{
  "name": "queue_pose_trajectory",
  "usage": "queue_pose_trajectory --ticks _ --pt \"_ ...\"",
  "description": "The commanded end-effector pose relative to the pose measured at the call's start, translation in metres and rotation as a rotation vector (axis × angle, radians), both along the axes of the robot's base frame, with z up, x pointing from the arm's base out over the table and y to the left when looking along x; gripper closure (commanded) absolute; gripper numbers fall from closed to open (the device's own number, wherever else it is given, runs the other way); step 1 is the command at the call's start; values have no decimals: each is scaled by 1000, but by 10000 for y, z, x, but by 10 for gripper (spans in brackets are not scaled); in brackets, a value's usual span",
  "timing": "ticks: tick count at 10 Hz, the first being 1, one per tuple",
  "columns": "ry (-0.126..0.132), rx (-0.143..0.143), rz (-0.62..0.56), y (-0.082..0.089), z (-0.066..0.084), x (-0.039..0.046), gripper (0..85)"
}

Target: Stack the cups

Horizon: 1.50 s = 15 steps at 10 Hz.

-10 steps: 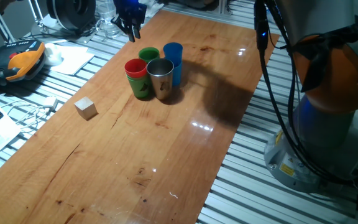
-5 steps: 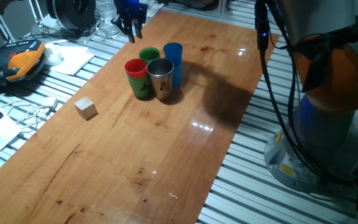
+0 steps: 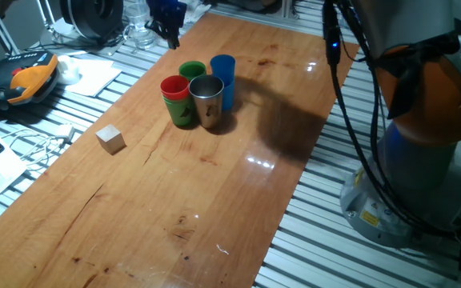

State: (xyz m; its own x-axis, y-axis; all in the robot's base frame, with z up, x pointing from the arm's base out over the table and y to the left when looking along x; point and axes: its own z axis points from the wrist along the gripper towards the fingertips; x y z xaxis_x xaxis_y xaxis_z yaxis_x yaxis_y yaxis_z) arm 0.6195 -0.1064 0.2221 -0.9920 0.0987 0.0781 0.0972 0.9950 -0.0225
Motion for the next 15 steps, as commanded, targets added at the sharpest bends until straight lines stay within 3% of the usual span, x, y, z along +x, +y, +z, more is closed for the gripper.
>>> queue_pose_trajectory --ticks 1,4,5,6,8,10,12,13,15 --pt "-4 18 23 -1 4 2 850" --pt "-57 1 -59 -1 4 2 850" --pt "-65 22 -49 -1 4 2 850" --pt "-52 79 -36 -1 4 2 850" --pt "-68 57 28 -1 4 2 850" --pt "-71 81 48 -1 4 2 850" --pt "-47 67 113 -1 4 2 850" --pt "-40 74 148 -1 4 2 850" --pt "-42 46 224 -105 -2 -69 510"
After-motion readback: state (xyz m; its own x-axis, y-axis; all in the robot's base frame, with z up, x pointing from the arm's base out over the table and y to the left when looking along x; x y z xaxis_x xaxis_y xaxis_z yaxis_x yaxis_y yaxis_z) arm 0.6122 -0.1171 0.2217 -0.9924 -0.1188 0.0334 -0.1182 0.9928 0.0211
